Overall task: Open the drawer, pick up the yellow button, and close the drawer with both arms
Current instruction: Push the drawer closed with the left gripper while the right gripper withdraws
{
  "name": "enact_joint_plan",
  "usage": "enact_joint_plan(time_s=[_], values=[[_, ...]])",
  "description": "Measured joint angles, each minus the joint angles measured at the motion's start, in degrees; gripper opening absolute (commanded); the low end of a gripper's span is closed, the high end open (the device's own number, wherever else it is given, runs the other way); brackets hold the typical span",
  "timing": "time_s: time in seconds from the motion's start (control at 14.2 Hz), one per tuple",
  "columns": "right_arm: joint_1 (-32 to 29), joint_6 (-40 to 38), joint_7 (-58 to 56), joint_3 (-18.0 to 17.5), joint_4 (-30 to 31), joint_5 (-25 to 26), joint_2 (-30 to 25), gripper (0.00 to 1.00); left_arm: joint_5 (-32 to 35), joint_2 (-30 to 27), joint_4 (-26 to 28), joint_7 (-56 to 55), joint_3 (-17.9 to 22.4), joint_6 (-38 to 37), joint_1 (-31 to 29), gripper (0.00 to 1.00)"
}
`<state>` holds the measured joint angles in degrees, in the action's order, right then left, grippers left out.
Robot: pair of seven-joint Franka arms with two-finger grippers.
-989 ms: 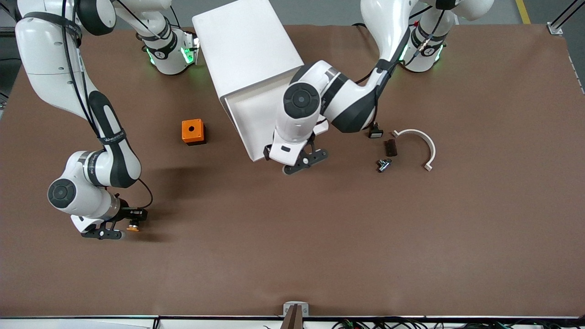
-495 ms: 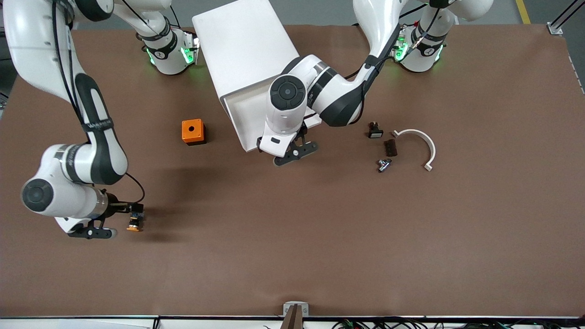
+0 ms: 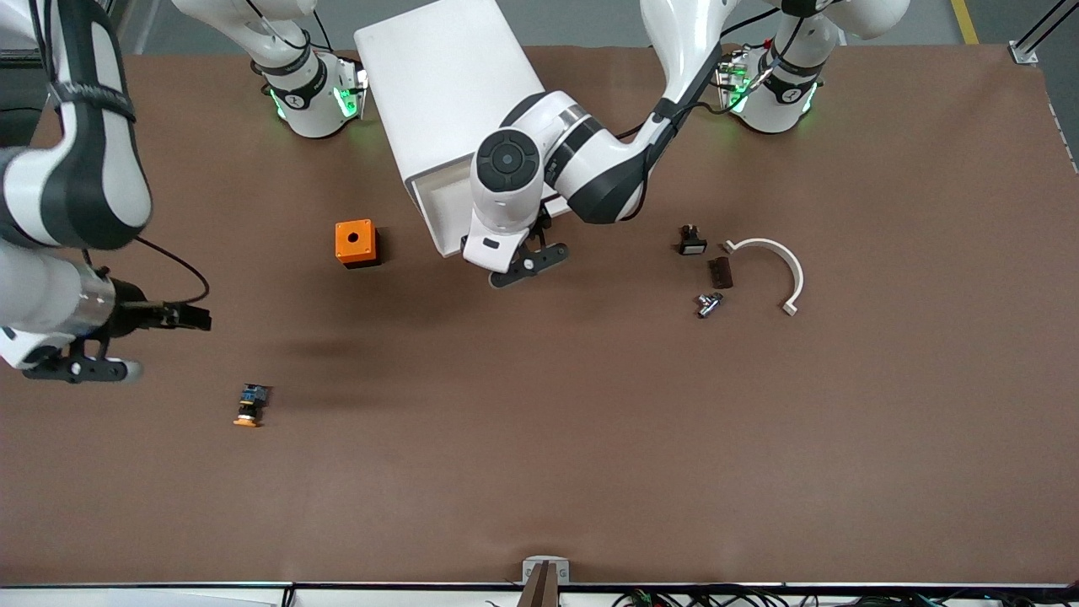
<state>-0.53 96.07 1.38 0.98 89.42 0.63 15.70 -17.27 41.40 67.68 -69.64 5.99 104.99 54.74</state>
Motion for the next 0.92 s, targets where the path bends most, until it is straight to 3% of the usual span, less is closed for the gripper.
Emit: enact_joint_plan(time_s=[0.35, 0.92], values=[[-0.12, -5.20, -0.11, 0.43, -0.04, 0.01, -5.27, 1.00, 0.00, 0.03, 0.32, -3.40, -4.18, -1.51, 0.12, 0.99], [-0.70, -6.67, -0.11, 0.52, -4.07, 0.03, -5.69, 1.00, -1.61, 0.11, 0.70, -5.13, -7.96, -2.58, 0.12, 0.99]])
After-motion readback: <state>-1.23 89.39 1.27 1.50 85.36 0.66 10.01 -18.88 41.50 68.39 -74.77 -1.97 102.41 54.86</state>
